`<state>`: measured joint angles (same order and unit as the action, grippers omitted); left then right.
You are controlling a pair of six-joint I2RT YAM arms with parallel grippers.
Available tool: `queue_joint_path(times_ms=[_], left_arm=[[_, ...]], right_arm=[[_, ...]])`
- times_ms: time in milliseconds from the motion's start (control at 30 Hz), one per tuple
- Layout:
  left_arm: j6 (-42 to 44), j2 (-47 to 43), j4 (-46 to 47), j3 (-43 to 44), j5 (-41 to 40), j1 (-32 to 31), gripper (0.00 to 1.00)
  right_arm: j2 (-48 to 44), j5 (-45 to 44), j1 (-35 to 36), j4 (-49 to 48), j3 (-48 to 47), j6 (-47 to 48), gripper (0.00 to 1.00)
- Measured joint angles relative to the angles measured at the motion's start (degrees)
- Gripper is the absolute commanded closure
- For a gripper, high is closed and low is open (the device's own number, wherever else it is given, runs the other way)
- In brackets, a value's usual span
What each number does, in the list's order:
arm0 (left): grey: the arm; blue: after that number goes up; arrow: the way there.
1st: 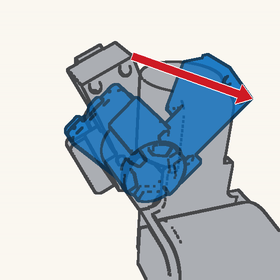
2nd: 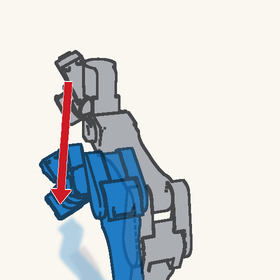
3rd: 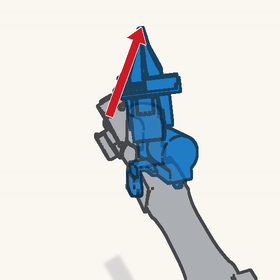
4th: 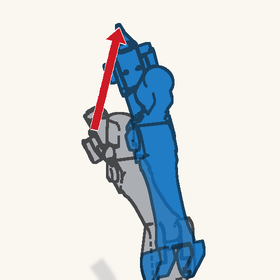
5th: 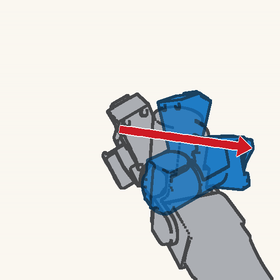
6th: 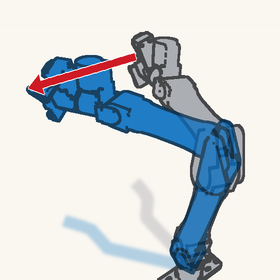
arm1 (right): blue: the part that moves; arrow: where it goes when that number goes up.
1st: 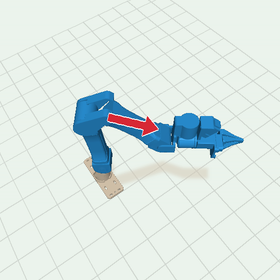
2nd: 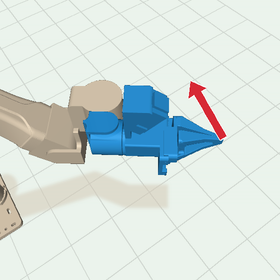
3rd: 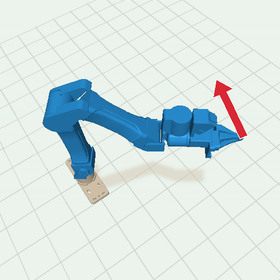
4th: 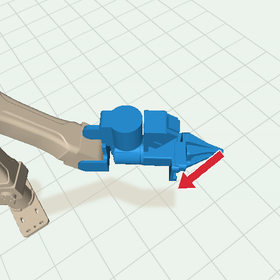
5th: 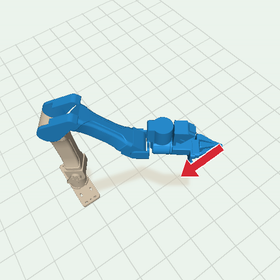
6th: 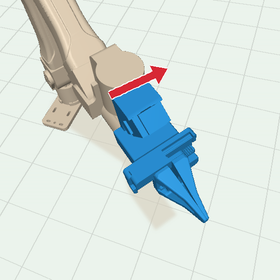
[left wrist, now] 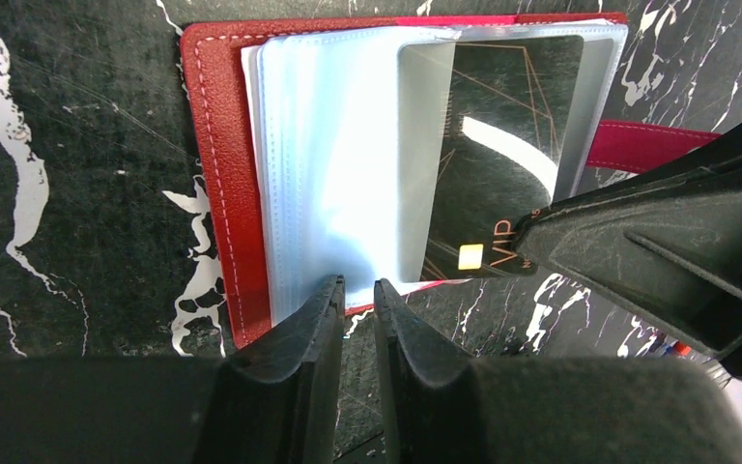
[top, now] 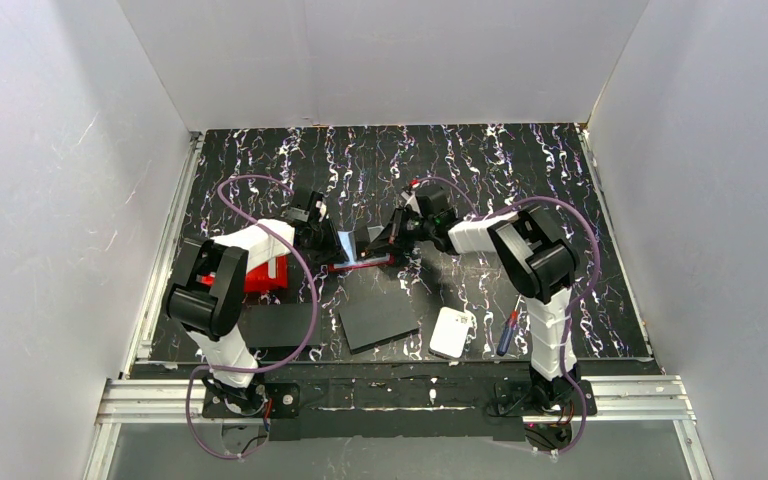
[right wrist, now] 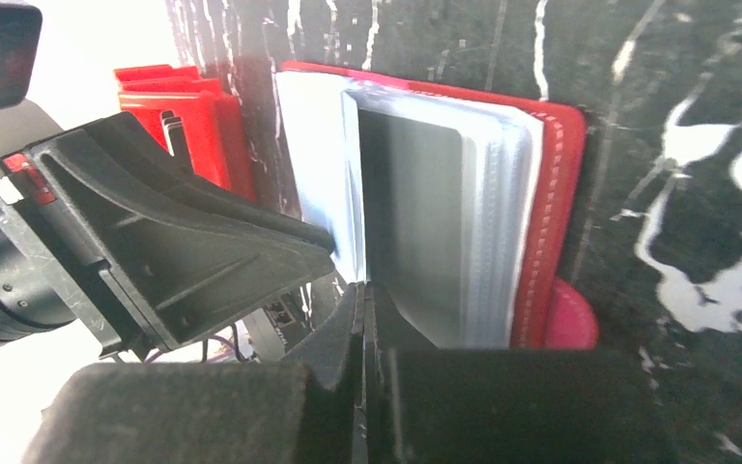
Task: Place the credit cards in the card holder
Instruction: Insert the credit card into the card slot.
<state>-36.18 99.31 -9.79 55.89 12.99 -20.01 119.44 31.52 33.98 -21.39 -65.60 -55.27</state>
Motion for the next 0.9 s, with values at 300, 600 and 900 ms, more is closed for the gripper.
queue_joint_path(times_ms=[300,600,900], left_arm=[[-0.48,-1.47,0.5,-1.09,0.17,0.0,0.68],[1.82,-4.28,-4.39,-0.36,-1.67,1.43,0.71],[3.86,-2.09,-5.21,0.97,-3.64,2.91,0.81]], right_arm=[[0.21,-0.75,1.6,-2.38,0.24,-0.33,0.95],[0.21,-0.86,1.74,6.68,-3.81,8.45,0.67],[-0.87,-4.41,2.59,21.11,-10.92,21.39,0.54]])
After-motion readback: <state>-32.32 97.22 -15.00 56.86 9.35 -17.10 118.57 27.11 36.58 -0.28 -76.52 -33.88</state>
